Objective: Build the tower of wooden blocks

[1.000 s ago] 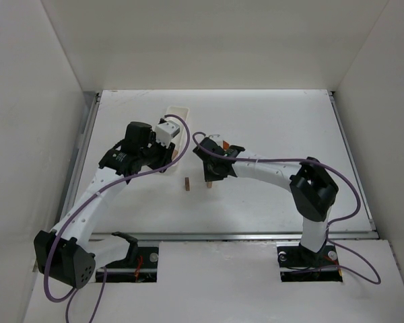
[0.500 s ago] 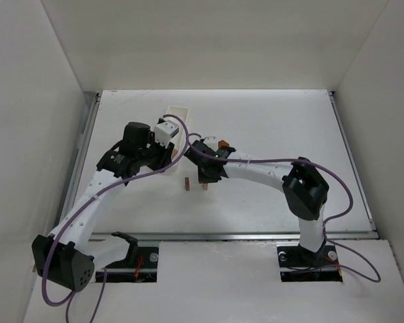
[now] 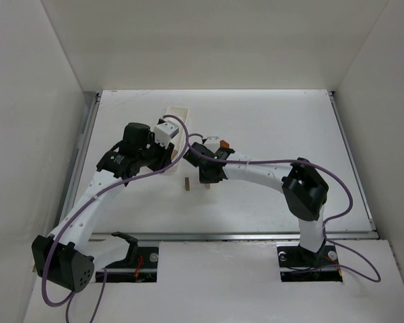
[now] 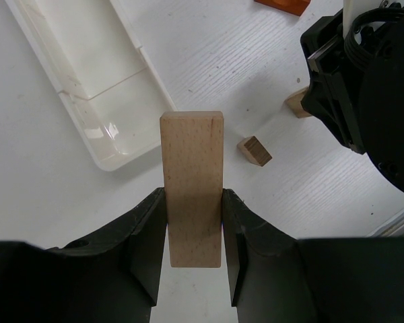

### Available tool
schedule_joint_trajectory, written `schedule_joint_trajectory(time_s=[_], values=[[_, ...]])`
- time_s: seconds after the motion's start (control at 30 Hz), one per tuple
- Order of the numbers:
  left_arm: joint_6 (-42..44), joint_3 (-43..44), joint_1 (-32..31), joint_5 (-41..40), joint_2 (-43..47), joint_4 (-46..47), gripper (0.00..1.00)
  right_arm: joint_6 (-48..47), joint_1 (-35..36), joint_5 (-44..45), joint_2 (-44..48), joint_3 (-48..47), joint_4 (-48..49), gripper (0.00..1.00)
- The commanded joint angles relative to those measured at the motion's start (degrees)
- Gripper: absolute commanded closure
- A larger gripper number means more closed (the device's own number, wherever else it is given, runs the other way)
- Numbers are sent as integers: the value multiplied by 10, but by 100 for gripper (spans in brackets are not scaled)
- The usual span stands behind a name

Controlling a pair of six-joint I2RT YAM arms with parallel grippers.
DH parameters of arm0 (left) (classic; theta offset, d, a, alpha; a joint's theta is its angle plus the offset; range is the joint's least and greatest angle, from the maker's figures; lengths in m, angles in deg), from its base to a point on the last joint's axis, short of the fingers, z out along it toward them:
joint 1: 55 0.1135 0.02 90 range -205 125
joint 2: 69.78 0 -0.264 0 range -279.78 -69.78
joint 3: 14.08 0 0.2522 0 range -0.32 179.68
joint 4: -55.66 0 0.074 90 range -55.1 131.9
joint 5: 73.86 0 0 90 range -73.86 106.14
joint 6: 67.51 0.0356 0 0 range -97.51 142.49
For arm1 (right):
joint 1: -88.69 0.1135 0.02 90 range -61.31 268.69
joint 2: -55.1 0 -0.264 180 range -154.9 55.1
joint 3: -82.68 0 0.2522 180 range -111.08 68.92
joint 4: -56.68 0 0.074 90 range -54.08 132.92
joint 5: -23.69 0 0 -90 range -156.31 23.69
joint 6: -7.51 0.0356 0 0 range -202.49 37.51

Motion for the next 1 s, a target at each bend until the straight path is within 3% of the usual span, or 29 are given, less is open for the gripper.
schedule_joint_trajectory(time_s=[0.0,0.43,0.5,0.67,0.97], values=[[3,-4,3,6,17,13,100,2,5,27,3,-12,-10,100],[3,-4,3,6,17,13,100,-3,5,15,-3,-18,0,100],[3,-4,3,6,17,13,100,-3,5,10,-3,-18,0,94],[3,-4,3,6,17,13,100,-3,5,5,-3,-18,6,63],[3,-4,3,6,22,13,100,-8,5,5,-3,-18,6,54]])
